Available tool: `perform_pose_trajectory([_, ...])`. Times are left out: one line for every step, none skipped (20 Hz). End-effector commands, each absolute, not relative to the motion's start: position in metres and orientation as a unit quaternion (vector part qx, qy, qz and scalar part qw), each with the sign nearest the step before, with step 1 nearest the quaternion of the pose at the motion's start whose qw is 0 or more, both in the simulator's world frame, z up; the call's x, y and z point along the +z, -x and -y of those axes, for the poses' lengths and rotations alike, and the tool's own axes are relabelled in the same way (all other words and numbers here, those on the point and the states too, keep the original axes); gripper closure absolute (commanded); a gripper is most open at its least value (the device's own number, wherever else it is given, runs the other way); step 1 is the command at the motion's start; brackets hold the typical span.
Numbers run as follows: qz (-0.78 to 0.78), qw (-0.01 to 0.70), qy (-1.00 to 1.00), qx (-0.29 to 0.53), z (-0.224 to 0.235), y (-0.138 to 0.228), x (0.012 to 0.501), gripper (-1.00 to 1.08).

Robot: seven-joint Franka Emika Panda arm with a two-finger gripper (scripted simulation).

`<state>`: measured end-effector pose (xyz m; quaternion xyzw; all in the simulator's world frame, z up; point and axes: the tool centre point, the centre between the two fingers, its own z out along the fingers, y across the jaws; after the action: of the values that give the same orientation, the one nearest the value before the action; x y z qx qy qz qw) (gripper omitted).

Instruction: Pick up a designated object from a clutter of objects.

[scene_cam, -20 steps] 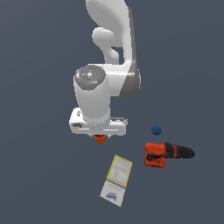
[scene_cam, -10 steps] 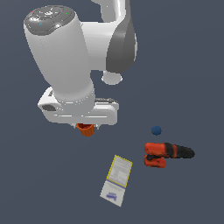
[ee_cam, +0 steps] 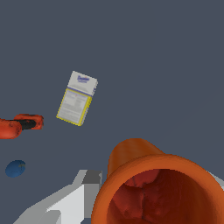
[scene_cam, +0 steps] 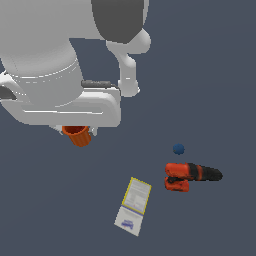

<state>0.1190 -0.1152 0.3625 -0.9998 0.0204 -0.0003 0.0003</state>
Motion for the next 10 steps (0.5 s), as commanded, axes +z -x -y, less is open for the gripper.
perform_pose_trajectory([-0.020,0.000,1.000,0.000,0.121,-0.123,0.380,1.08])
perform_pose_trajectory([-0.020,0.000,1.000,0.000,0.123,-0.124,0.386,1.08])
perform_pose_trajectory([-0.020,0.000,1.000,0.000,0.125,-0.125,0.391,1.08])
perform_pose_trajectory([-0.020,0.000,1.000,0.000,0.127,-0.127,0.397,1.08])
perform_pose_trajectory([-0.020,0.000,1.000,0.000,0.129,-0.128,0.402,1.08])
perform_pose_trajectory([-0.020,0.000,1.000,0.000,0.131,-0.129,0.407,1.08])
perform_pose_trajectory([-0.020,0.000,1.000,0.000,0.132,-0.130,0.412,1.08])
perform_pose_trajectory([-0.020,0.000,1.000,0.000,0.134,-0.131,0.417,1.08])
perform_pose_trajectory([-0.020,0.000,1.000,0.000,0.136,-0.132,0.421,1.08])
perform_pose_trajectory([-0.020,0.000,1.000,0.000,0.137,-0.133,0.425,1.08])
